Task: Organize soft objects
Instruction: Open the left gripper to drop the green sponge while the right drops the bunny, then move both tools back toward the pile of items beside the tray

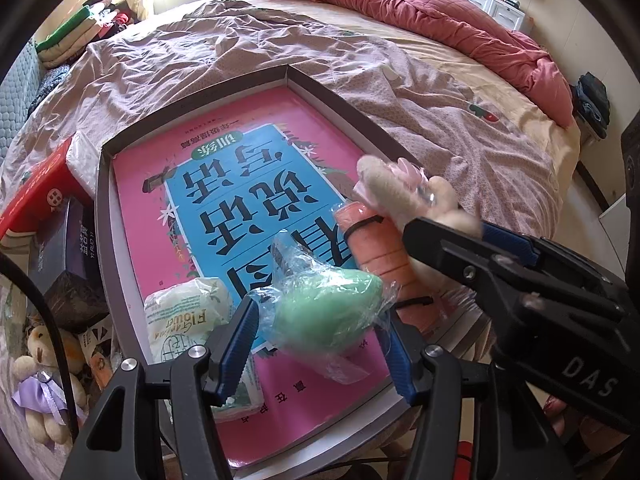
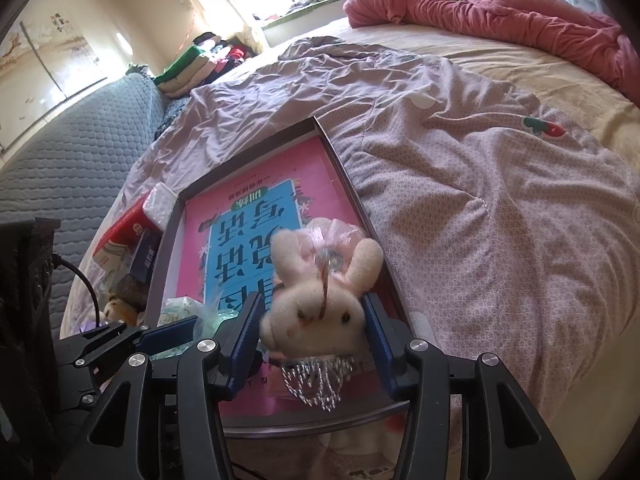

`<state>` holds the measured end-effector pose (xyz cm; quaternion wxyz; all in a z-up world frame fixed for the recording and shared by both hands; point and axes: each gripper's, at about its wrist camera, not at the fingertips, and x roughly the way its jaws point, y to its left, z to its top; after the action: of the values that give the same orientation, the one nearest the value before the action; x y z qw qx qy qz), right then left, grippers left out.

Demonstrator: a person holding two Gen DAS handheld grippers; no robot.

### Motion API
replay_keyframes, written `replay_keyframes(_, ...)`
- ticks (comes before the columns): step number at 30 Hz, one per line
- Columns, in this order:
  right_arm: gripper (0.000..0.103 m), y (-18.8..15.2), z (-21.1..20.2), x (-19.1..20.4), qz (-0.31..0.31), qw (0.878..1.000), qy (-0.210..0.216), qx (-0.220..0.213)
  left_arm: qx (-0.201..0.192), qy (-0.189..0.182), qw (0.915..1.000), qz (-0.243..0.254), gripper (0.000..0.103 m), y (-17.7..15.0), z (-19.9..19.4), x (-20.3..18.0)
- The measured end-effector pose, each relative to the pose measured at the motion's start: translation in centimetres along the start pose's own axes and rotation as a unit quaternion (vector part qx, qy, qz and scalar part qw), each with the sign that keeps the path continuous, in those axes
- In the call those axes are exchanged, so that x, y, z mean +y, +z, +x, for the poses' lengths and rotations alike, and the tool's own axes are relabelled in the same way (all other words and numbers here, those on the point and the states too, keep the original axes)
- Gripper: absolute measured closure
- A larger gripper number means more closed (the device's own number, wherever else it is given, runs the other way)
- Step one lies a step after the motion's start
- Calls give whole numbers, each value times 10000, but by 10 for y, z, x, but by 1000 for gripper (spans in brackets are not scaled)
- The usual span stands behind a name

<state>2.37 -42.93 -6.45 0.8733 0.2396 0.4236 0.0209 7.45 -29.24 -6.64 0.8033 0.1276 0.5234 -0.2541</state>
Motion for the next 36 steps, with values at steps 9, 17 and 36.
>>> replay_keyframes(9,41,3,-6,1,-21,9998,-120,-128,35,47,10000,72,42,-1,-1,-4)
replay_keyframes(17,32,5,-12,0,80,9996,-124,-244,67,-11,10000,10,35,-3,-2,-1)
replay_keyframes(36,27,12,-34,-2,152,9970,-378,-664,-155,-171,9994,-258,25,-5,-25,8)
